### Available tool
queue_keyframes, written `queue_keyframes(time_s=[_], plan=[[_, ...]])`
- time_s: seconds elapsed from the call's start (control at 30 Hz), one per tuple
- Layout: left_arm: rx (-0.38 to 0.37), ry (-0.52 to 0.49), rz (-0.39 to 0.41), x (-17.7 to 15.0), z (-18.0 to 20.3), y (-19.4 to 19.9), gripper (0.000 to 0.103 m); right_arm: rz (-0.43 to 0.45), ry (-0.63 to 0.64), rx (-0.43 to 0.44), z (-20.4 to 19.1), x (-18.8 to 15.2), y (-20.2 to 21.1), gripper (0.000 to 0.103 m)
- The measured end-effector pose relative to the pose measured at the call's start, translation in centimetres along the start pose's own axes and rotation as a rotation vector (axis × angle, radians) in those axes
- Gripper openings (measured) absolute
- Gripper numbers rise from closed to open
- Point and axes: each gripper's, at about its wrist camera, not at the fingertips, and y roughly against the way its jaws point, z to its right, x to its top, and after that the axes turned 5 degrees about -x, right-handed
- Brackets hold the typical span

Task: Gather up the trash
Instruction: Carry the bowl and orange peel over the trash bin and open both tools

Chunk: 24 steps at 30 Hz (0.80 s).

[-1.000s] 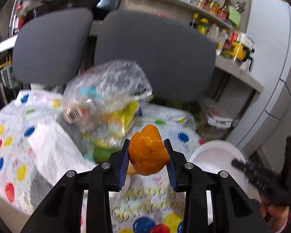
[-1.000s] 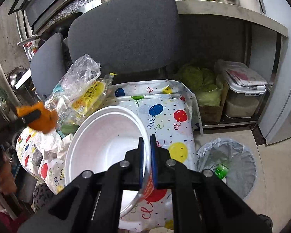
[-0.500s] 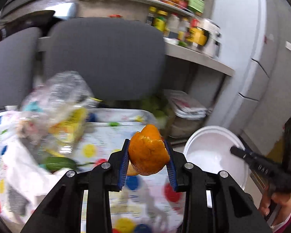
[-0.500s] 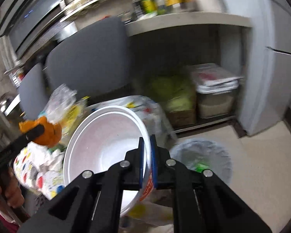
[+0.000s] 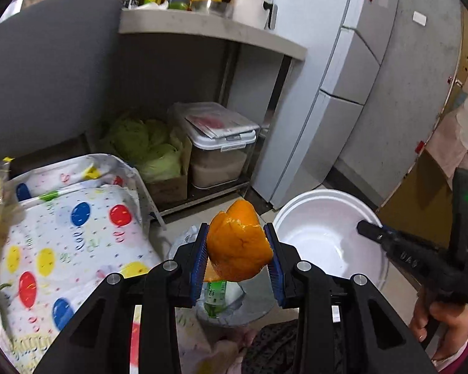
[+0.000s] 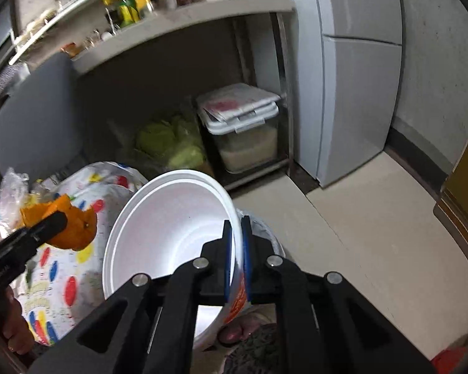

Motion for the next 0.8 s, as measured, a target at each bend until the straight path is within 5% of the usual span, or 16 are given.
queue_keyframes(time_s=[0.27, 0.4, 0.63, 0.8], plan=[[-0.007, 0.015, -0.036, 2.3, -1.0, -4.6, 0.046, -0.073, -0.024, -0.009, 0.1, 1.6, -6.4, 0.008], [0.005, 0.021, -0.026, 3.1, -1.3, -5.6, 0.06, -0.099, -0.046, 0.019, 0.4, 2.0, -7.9, 0.035], [0.051, 0.04, 0.007, 3.2, -2.3, -4.2, 0.061, -0.084, -0.03, 0.043, 0.0, 2.1, -6.8, 0.038], [0.157, 0.052, 0.029, 1.4, -3.5, 0.1, 0.061, -0.04, 0.032, 0.056, -1.9, 1.4, -3.2, 0.038]])
